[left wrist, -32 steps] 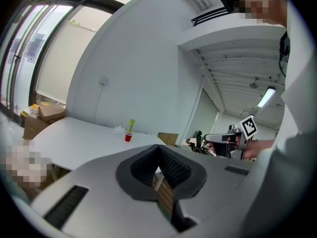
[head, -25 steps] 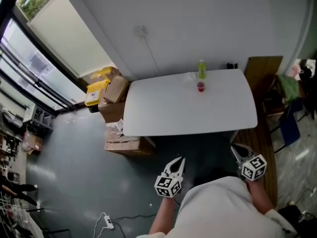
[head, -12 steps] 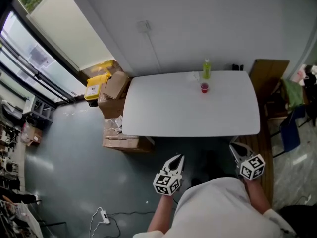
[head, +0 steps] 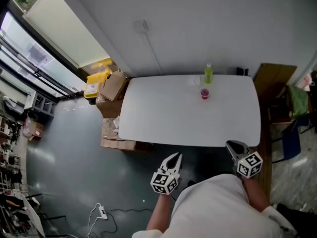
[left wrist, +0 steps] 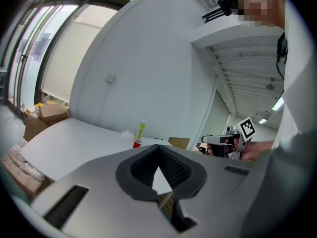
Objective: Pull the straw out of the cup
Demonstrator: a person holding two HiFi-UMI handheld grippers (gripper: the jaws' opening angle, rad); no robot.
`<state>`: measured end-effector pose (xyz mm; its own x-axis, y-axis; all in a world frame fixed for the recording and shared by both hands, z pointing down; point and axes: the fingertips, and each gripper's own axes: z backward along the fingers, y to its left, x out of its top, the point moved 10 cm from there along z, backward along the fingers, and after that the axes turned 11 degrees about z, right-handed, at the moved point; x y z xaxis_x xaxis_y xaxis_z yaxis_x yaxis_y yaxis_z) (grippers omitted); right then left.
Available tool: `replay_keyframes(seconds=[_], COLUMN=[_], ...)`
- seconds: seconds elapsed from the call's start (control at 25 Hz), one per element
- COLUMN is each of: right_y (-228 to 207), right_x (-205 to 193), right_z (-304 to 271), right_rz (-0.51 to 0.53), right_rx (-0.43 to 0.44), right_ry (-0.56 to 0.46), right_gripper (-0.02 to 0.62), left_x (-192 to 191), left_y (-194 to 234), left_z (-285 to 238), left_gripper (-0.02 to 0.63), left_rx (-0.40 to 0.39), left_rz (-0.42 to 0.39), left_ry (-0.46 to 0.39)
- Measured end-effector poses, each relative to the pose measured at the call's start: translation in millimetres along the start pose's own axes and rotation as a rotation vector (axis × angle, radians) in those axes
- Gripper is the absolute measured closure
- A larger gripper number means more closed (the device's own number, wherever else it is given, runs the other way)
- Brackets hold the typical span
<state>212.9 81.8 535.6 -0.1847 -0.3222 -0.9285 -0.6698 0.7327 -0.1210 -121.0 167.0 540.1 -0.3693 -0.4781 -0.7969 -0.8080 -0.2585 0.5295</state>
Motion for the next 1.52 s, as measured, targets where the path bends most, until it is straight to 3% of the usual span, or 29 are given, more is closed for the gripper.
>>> replay_keyframes(seconds=[0.84,1.16,1.52], right_y=[-132,-142,-154], right_x=[15,17,32], right_z=[-78,-106,-149], right_rz=[0.028,0.038,0.054], right_rx=[0.151,0.153,0.066], right_ry=[0.090,0.127,0.134], right_gripper=[0.554,0.554,0.554], left_x=[32,45,65], left_y=[-4,13,59], left_z=[-115,-141,-172], left_gripper=[0.604,0.604,0.604], left_rx=[0.116,0.104,0.043], left_rz=[0.029,0.024,0.019], left_ry=[-0.004,0.030,0.088])
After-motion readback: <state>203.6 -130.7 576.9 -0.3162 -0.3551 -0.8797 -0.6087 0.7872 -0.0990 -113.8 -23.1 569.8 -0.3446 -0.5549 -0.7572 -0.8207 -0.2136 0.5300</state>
